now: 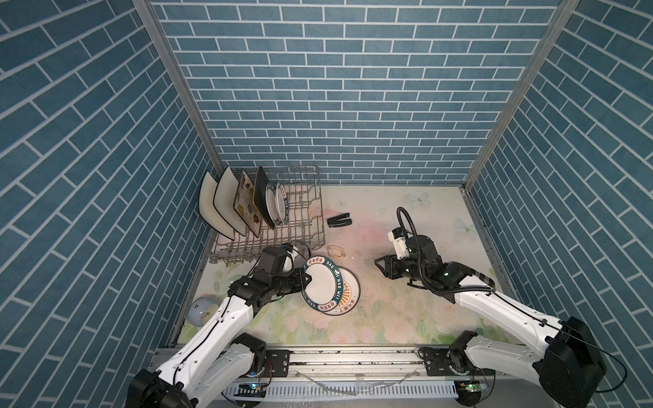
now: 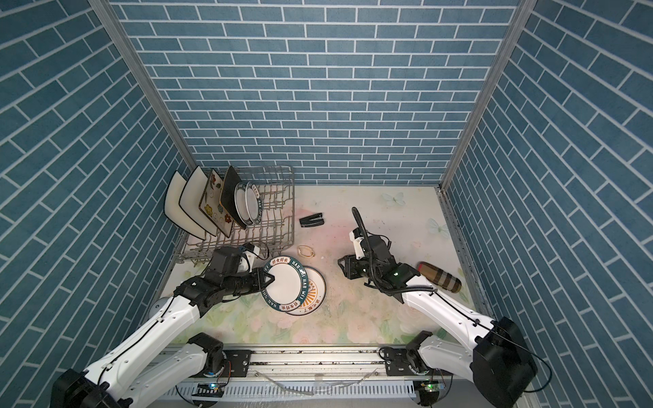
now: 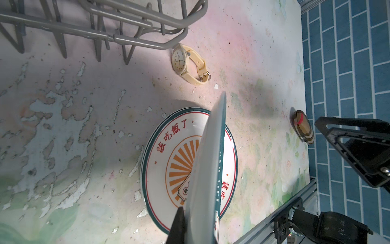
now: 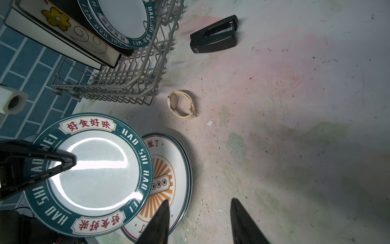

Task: Unload the plates from the dish rack
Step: Place a plate on the plates.

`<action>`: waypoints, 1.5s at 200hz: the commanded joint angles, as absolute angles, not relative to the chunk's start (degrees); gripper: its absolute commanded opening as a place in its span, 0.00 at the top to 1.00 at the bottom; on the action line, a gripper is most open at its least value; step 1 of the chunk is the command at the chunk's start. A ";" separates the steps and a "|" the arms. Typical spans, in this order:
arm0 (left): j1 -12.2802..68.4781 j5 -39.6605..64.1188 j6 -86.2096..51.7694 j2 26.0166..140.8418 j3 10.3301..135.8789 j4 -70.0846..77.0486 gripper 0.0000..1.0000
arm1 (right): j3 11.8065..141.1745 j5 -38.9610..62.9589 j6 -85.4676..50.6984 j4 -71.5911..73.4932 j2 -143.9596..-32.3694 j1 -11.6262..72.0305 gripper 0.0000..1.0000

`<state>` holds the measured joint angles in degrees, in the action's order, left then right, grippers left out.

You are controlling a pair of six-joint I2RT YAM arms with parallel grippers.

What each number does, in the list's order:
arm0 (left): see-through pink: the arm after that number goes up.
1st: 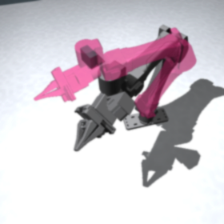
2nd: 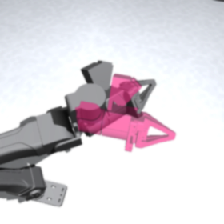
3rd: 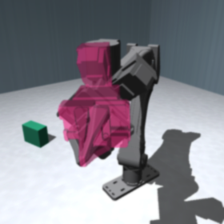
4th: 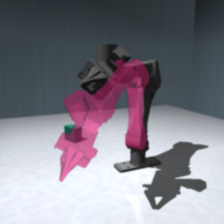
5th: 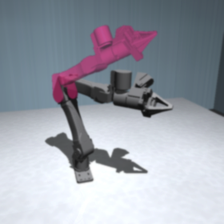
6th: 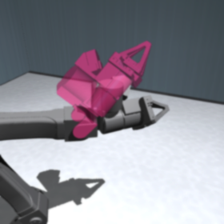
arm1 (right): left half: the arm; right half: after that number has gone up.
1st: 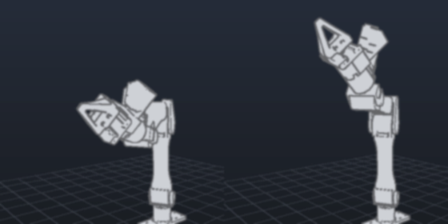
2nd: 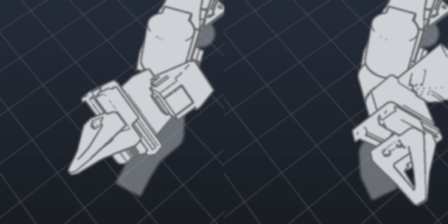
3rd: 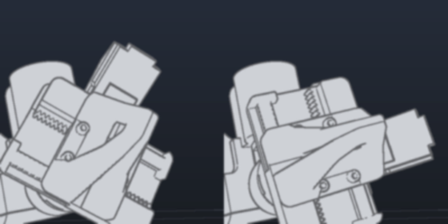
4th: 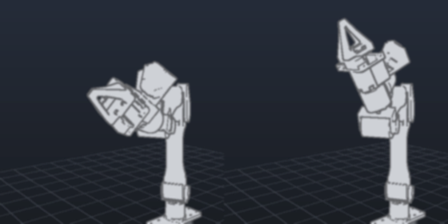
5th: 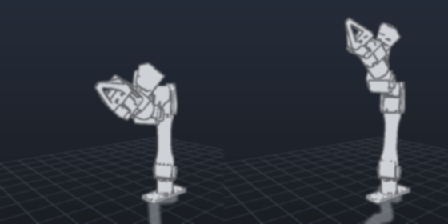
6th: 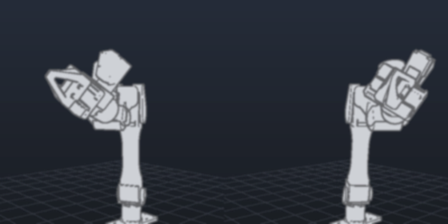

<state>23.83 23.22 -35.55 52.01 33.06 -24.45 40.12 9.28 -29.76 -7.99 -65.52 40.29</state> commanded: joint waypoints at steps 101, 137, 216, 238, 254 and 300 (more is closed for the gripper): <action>29.57 22.53 -39.20 62.13 30.41 -9.76 0.92 | 41.91 10.11 -32.43 -3.34 -73.58 43.33 0.52; 29.90 22.58 -38.63 63.96 30.72 -10.12 0.89 | 42.79 9.93 -32.37 -3.35 -75.32 43.70 0.52; 30.10 22.16 -37.96 64.57 29.62 -13.15 0.79 | 44.53 9.86 -32.08 -3.42 -78.72 43.85 0.52; 30.12 21.73 -37.97 63.75 29.09 -13.98 0.77 | 44.91 10.11 -32.09 -3.52 -79.36 43.86 0.52; 30.19 21.38 -38.05 63.40 28.70 -14.48 0.76 | 45.04 10.11 -32.08 -3.52 -79.71 43.95 0.52; 30.22 20.53 -37.74 63.48 28.65 -15.90 0.75 | 45.29 10.28 -32.08 -4.02 -79.80 44.21 0.52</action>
<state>29.71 21.52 -38.79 64.12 29.21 -14.26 42.83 9.91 -31.27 -3.79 -79.50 43.75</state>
